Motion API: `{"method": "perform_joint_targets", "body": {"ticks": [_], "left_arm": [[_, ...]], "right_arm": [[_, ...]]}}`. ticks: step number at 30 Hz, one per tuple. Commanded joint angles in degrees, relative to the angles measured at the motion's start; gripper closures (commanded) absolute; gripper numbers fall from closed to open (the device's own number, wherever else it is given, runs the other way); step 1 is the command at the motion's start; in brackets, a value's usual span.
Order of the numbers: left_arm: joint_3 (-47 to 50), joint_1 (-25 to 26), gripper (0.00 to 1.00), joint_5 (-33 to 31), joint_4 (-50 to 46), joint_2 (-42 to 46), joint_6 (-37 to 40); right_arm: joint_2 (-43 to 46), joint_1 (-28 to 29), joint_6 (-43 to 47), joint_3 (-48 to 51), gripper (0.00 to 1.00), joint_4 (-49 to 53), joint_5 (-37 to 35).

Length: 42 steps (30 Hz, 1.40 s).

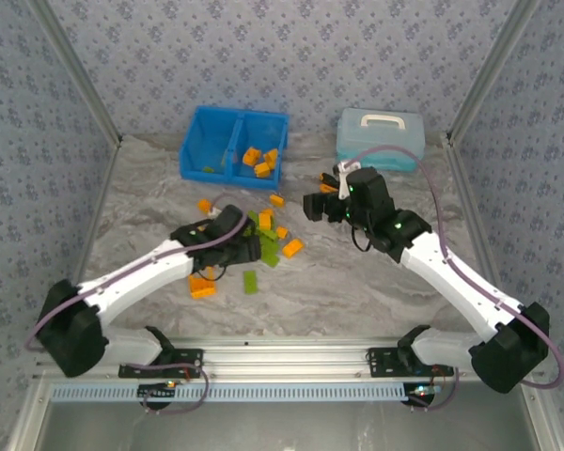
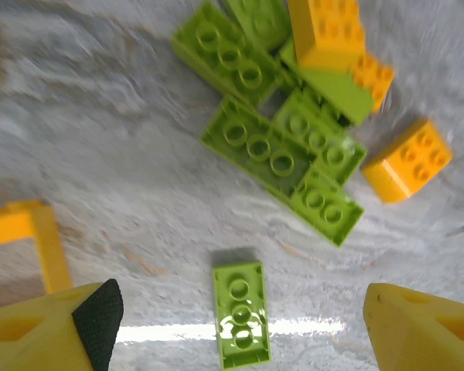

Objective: Sort the legos into containers by color

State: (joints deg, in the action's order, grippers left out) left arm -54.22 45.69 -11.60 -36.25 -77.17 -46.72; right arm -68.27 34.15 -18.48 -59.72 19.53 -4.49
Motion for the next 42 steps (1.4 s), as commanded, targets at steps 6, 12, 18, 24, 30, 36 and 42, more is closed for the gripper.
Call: {"method": "perform_joint_targets", "body": {"ticks": [6,12,18,24,30,36,42], "left_arm": [[-0.34,6.40,0.23,-2.93,-0.62,-11.23,-7.04],[1.32,7.28,0.34,-1.97,3.33,-15.77,-8.32],[3.64,7.85,0.59,-1.76,5.76,-16.29,-10.16],[4.50,7.84,0.73,-3.43,5.36,-12.98,-11.24],[-3.65,5.34,0.73,-11.68,-0.57,-5.39,-4.20],[-12.72,-6.76,0.73,-14.17,2.60,-3.96,7.50],[-21.97,-19.08,0.73,-13.63,12.40,-12.74,17.43]], "right_arm": [[3.16,-0.06,-3.52,4.35,0.00,-0.50,0.80],[3.27,-0.05,-3.99,4.79,0.00,-0.08,0.58],[3.37,-0.05,-4.45,4.97,0.00,0.02,0.46],[3.34,0.04,-5.06,4.89,0.00,0.01,0.88],[4.45,0.30,-5.82,4.27,0.00,0.60,1.15],[6.17,1.06,-6.90,4.27,0.00,1.20,1.54],[7.81,1.88,-7.45,4.27,0.00,2.30,1.60]]}}
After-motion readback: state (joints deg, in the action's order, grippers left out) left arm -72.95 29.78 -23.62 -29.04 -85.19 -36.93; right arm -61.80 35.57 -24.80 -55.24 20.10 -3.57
